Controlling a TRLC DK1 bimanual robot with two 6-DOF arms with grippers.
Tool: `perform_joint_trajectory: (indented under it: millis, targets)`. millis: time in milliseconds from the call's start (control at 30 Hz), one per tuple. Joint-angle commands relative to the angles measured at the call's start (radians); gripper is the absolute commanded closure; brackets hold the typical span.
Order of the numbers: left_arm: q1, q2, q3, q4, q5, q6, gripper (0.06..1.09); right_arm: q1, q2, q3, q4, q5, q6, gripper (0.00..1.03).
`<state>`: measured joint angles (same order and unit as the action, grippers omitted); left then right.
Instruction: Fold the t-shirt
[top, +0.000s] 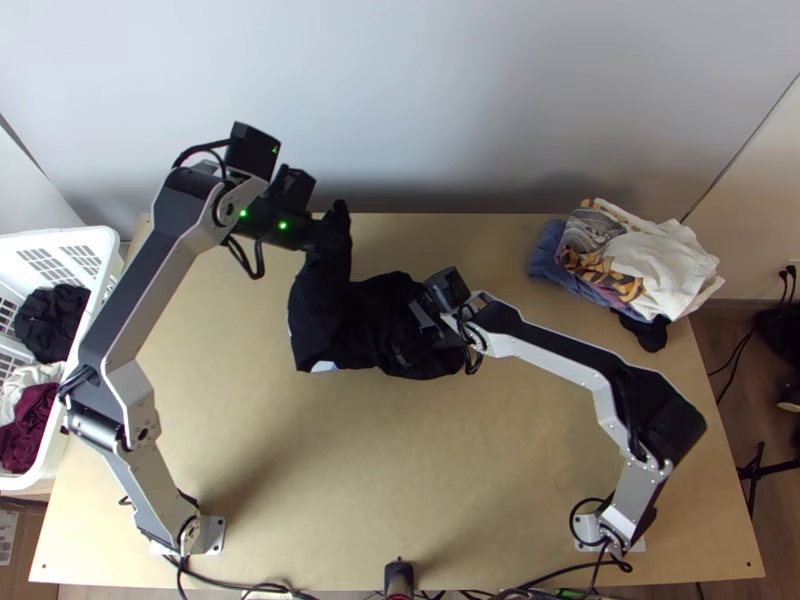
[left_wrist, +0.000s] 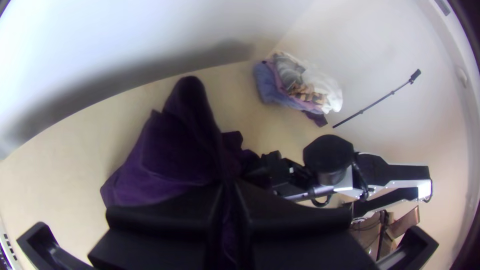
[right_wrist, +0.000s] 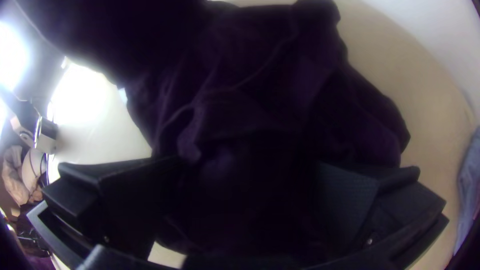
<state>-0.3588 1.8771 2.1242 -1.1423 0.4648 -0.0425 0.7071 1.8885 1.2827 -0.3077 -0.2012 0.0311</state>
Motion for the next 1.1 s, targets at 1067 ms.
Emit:
perform_joint_trajectory:
  millis: [1067]
  targets:
    - [-0.186,0.317,0.105,0.053,0.025,0.003,1.05,-0.308,-0.457,0.032,-0.217,-0.073,0.073,0.05]
